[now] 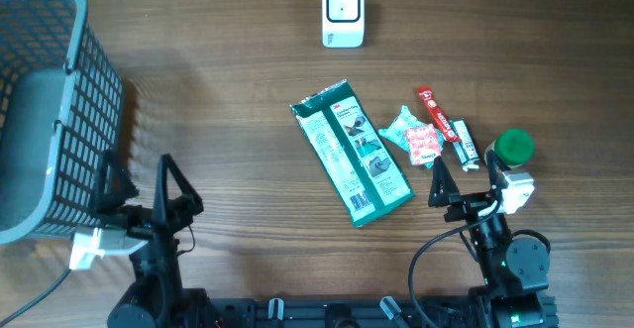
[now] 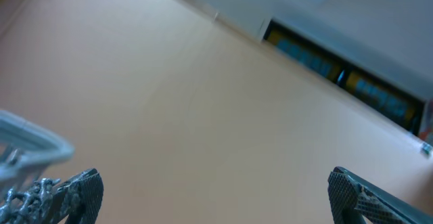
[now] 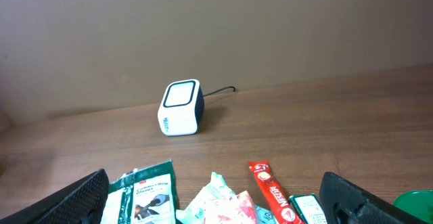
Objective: Scan the item barcode
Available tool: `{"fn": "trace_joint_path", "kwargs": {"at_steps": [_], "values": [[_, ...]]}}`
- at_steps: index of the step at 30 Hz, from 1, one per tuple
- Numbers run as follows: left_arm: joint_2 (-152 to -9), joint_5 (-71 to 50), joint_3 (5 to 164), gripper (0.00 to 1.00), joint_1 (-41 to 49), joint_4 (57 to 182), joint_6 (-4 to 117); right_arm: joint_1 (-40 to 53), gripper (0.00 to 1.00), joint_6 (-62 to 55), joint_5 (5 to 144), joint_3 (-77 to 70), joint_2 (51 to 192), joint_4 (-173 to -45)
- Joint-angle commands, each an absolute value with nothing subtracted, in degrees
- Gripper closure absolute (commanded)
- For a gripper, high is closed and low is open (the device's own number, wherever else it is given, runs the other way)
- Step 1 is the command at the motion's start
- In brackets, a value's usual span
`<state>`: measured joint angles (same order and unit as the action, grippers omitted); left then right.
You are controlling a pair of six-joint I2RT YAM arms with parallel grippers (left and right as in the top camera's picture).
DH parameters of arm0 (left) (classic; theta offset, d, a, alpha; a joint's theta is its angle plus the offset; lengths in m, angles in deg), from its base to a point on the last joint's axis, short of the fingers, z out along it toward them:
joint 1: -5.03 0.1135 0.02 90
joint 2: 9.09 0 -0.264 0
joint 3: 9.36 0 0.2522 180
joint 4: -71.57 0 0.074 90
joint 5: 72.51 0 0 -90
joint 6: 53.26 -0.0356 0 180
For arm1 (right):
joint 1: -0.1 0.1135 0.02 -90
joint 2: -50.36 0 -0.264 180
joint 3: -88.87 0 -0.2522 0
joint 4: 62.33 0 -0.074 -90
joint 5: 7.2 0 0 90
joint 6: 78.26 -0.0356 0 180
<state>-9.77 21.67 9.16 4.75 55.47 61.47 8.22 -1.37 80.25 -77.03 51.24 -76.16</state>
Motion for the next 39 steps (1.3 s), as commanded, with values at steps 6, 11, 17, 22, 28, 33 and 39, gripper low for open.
{"fn": "trace_joint_path", "kwargs": {"at_steps": [6,11,17,22,28,33,39], "values": [[-9.29,20.78,4.70,0.00,4.56,66.20,61.56,7.89,0.00,-0.30,79.82,-77.07,50.79,-76.03],[-9.29,20.76,4.72,0.00,4.67,76.06,61.26,7.89,0.00,-0.28,79.82,-77.07,50.79,-76.03],[-9.29,19.64,4.72,0.00,4.67,86.11,54.41,7.89,0.00,-0.30,79.82,-77.07,50.79,-76.03],[-9.29,14.85,4.72,0.00,4.67,89.78,45.13,7.89,0.00,-0.28,79.82,-77.07,50.79,-76.03],[-9.29,13.30,4.72,0.00,4.67,89.65,40.36,7.89,0.00,-0.28,79.82,-77.07,50.79,-76.03],[-9.29,11.93,4.72,0.00,4.84,89.48,38.52,7.89,0.00,-0.28,79.82,-77.07,50.79,-76.03],[-9.29,11.99,4.72,0.00,5.28,89.39,40.16,7.89,0.00,-0.28,79.82,-77.07,50.79,-76.03]]}}
